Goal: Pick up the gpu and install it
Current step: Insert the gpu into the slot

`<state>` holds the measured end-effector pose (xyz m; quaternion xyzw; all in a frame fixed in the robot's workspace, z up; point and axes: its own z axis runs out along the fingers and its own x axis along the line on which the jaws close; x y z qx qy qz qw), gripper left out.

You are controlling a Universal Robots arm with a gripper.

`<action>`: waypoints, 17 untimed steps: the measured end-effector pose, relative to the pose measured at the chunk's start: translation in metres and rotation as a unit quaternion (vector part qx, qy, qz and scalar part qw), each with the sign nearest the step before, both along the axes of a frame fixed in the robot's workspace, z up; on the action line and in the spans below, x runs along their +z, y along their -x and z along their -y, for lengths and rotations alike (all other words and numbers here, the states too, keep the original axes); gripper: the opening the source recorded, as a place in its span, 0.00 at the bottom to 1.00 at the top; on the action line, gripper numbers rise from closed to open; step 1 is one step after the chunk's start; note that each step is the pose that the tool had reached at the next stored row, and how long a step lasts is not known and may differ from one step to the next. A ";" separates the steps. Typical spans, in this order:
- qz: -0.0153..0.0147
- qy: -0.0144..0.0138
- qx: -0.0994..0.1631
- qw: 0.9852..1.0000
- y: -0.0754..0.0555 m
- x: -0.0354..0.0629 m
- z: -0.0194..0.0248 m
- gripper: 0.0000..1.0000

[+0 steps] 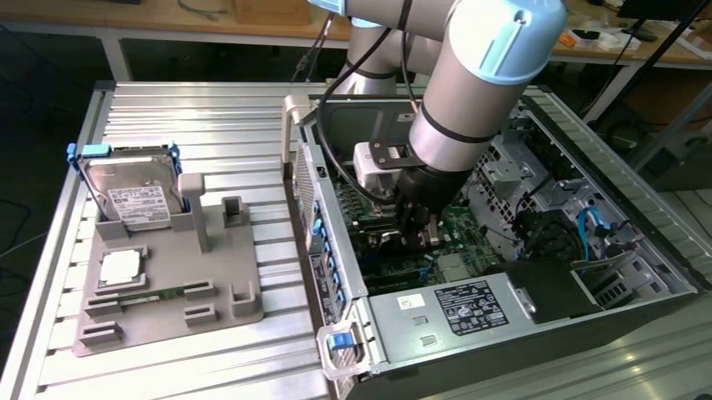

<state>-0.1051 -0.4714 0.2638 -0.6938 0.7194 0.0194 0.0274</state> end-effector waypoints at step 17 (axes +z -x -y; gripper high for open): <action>0.000 -0.002 0.000 1.000 0.001 -0.0033 0.0008 0.27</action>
